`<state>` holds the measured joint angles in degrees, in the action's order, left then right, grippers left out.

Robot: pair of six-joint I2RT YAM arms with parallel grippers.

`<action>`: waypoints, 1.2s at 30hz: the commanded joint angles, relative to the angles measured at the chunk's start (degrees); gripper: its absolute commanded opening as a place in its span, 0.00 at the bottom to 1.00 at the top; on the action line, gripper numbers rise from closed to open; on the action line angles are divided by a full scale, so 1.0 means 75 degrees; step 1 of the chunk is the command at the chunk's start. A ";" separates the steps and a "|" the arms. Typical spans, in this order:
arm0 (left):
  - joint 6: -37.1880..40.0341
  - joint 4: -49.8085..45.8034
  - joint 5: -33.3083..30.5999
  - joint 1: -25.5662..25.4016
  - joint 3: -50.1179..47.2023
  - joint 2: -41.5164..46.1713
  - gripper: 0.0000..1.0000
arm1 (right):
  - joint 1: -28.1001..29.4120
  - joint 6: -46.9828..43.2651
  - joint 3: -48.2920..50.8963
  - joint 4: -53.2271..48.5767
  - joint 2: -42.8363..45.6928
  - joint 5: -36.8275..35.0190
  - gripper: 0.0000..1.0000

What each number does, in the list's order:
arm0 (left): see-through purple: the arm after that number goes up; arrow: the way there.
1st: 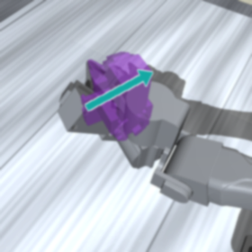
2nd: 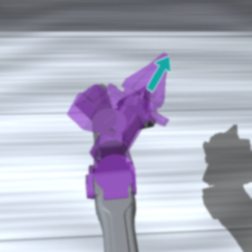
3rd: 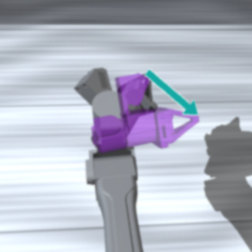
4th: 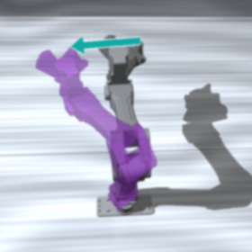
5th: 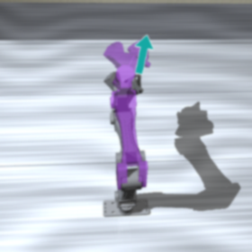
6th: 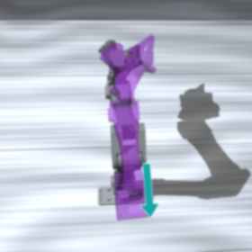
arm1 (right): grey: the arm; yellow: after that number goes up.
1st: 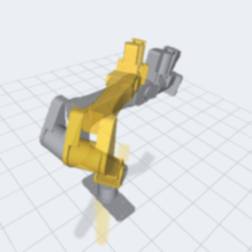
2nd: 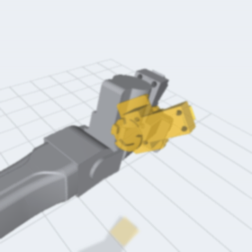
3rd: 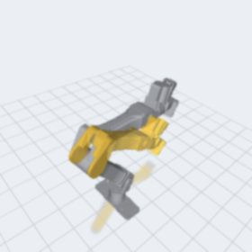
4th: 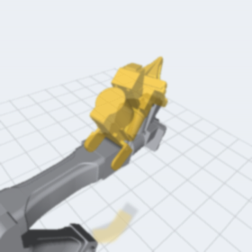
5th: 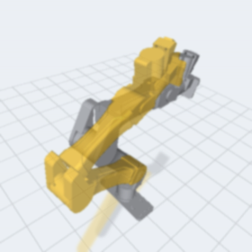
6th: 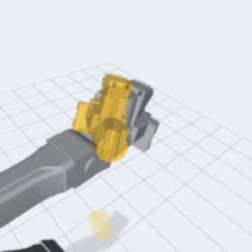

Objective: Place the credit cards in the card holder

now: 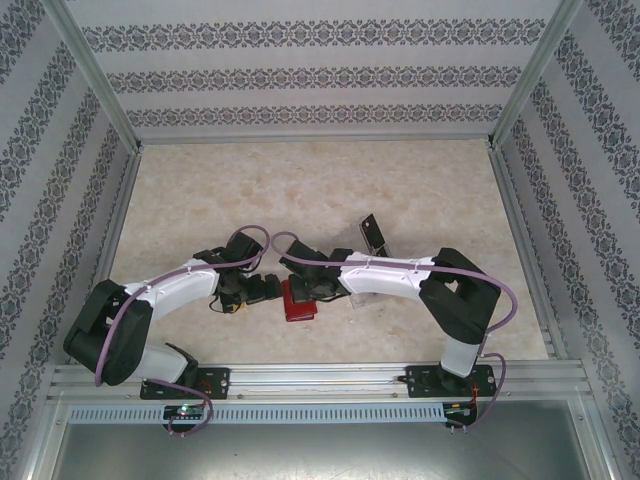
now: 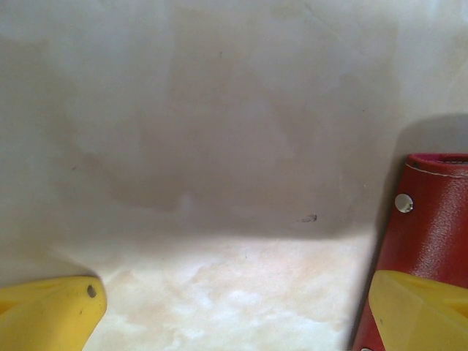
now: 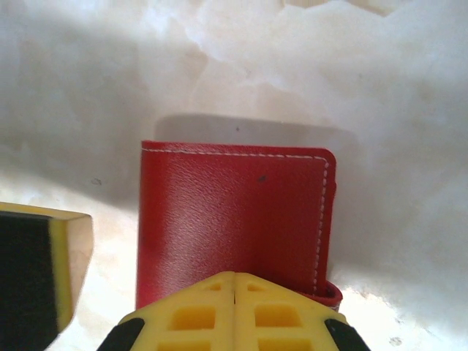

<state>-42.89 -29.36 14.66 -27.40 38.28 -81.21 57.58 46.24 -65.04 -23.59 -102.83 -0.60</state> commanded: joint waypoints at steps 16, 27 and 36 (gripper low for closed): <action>0.0069 -0.0127 -0.0320 -0.0099 -0.0478 -0.0704 0.97 | 0.0061 -0.0014 0.0012 -0.0007 -0.0349 0.0020 0.00; 0.0038 -0.0157 -0.0327 -0.0110 -0.0482 -0.0656 0.97 | 0.0256 0.0203 0.0247 0.0099 -0.0650 0.0086 0.00; 0.0054 -0.0145 -0.0331 -0.0109 -0.0467 -0.0700 0.97 | 0.0338 0.0300 0.0433 0.0047 -0.0382 -0.0104 0.00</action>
<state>-42.89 -29.82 14.28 -27.70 38.65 -81.71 59.16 47.81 -64.18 -19.81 -105.12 -0.60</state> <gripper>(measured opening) 0.974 0.066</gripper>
